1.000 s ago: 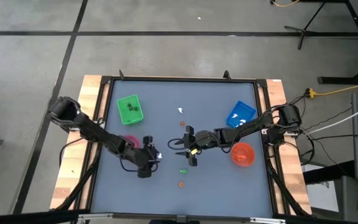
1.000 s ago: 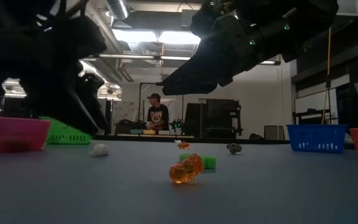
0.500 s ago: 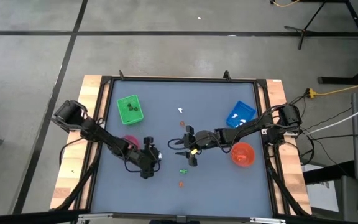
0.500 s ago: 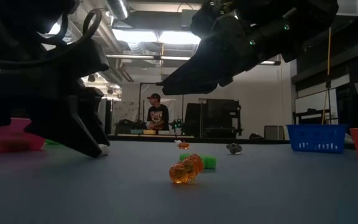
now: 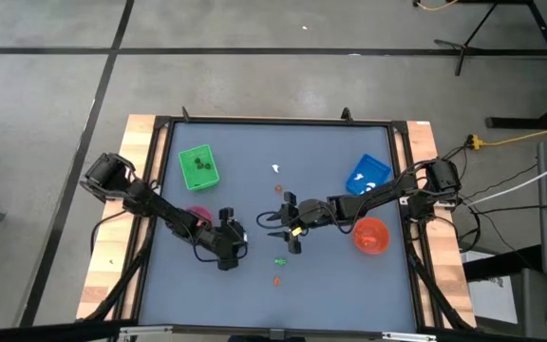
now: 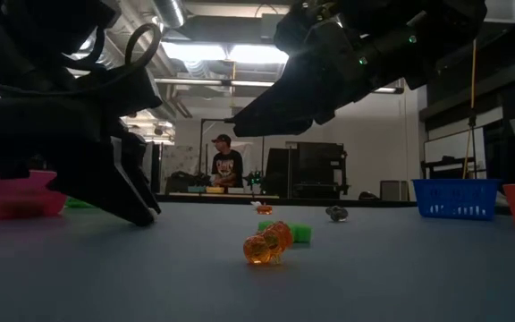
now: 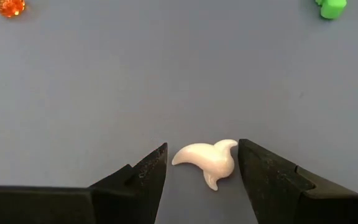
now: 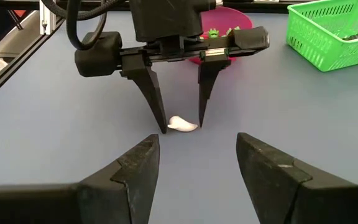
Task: Sort Halloween decoration
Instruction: Put the small white ghost toy into the blue basket
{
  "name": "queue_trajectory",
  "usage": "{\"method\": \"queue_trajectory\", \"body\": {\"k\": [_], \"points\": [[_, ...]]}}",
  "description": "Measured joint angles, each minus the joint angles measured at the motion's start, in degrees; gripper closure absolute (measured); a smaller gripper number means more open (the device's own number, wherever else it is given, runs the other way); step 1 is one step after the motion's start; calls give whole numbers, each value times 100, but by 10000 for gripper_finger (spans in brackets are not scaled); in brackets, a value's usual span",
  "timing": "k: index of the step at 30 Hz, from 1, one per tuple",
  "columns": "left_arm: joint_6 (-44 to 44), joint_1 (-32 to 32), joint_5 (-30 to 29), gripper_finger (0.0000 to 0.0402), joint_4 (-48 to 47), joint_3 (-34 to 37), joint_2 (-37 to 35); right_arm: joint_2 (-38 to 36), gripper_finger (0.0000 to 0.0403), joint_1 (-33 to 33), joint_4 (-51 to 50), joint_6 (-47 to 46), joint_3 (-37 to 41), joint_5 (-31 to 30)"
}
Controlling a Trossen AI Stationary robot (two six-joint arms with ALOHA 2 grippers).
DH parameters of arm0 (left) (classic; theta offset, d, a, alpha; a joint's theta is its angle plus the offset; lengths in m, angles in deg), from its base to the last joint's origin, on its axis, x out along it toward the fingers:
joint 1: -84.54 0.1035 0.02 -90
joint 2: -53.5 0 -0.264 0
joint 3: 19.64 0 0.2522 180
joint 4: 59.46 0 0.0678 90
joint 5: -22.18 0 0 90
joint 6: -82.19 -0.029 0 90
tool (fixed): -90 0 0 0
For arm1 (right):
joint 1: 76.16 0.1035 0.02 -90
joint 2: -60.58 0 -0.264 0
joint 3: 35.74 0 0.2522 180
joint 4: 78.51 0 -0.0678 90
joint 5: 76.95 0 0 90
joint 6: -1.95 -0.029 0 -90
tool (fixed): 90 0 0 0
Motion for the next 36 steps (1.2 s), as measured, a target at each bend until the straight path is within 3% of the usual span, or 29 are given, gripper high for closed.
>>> {"method": "queue_trajectory", "body": {"k": [17,36], "points": [[130,-2,50,261,-51,0,0,0,189,0,1,0,0,0],[131,-2,46,263,-54,4,2,0,189,-2,-1,1,2,0]]}}
